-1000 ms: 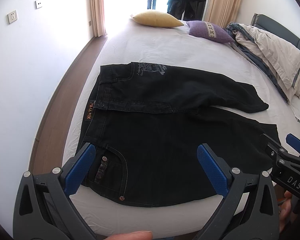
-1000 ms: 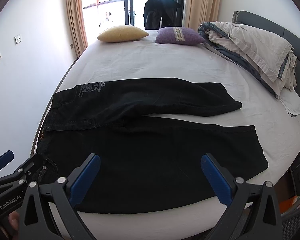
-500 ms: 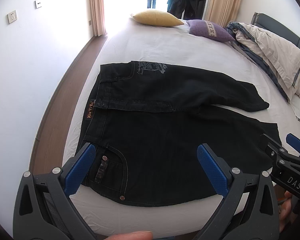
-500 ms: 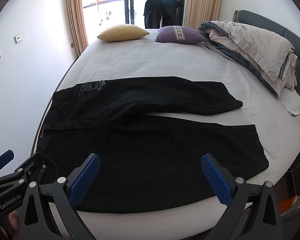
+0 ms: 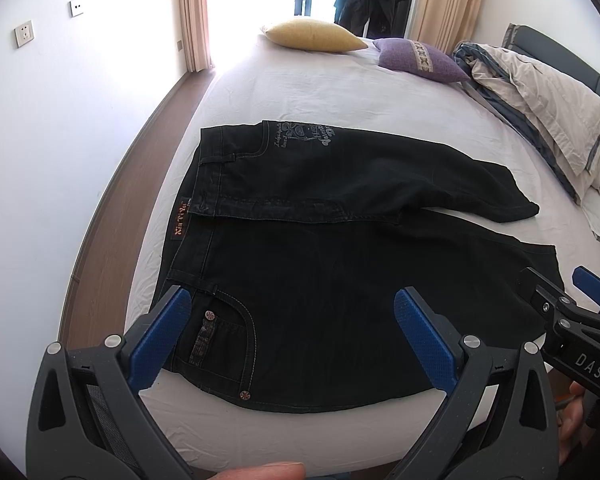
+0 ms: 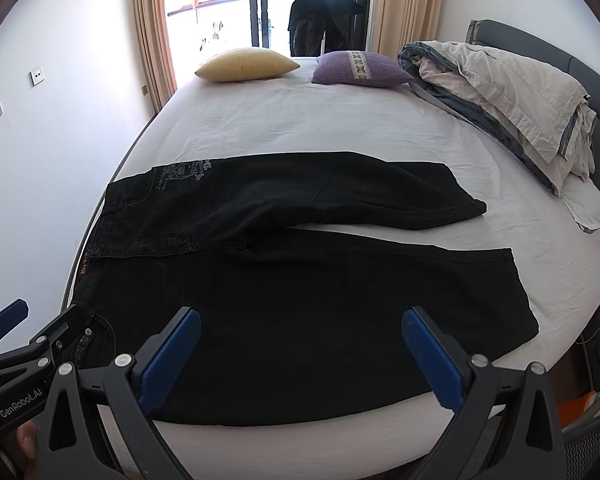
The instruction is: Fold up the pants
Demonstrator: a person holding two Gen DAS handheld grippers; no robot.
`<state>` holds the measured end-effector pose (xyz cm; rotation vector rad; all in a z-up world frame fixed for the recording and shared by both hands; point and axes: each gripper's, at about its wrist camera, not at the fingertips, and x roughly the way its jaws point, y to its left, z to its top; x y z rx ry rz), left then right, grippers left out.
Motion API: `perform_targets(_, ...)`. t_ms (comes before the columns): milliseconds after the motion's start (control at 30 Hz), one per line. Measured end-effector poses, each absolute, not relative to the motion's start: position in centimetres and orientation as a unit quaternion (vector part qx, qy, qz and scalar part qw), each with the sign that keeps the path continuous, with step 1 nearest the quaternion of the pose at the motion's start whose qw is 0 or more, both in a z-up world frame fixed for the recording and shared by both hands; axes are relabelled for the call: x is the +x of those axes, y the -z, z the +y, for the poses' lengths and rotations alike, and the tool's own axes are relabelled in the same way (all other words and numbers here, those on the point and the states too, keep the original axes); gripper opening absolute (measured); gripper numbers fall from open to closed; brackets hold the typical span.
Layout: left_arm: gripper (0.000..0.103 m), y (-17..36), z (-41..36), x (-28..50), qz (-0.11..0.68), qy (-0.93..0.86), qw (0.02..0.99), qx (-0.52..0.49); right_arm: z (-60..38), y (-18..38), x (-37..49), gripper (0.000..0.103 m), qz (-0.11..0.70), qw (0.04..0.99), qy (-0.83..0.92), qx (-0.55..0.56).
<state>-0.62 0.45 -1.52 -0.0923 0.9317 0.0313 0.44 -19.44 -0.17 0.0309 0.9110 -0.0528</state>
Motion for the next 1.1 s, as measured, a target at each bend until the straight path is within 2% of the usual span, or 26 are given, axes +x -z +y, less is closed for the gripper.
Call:
perform_targets(833, 0.103, 2.5, 1.0, -0.5, 0.453, -0.024, 0.891, -0.036, -18.7, 1.0, 0.6, 0.103, 0.443, 0.896, 0.019, 0.013)
perform_targets(1100, 0.103, 3.3, 3.3, 3.2, 0.446, 0.044, 0.893, -0.029, -19.4, 1.1, 4.1, 0.103, 0.441, 0.896, -0.062, 0.009)
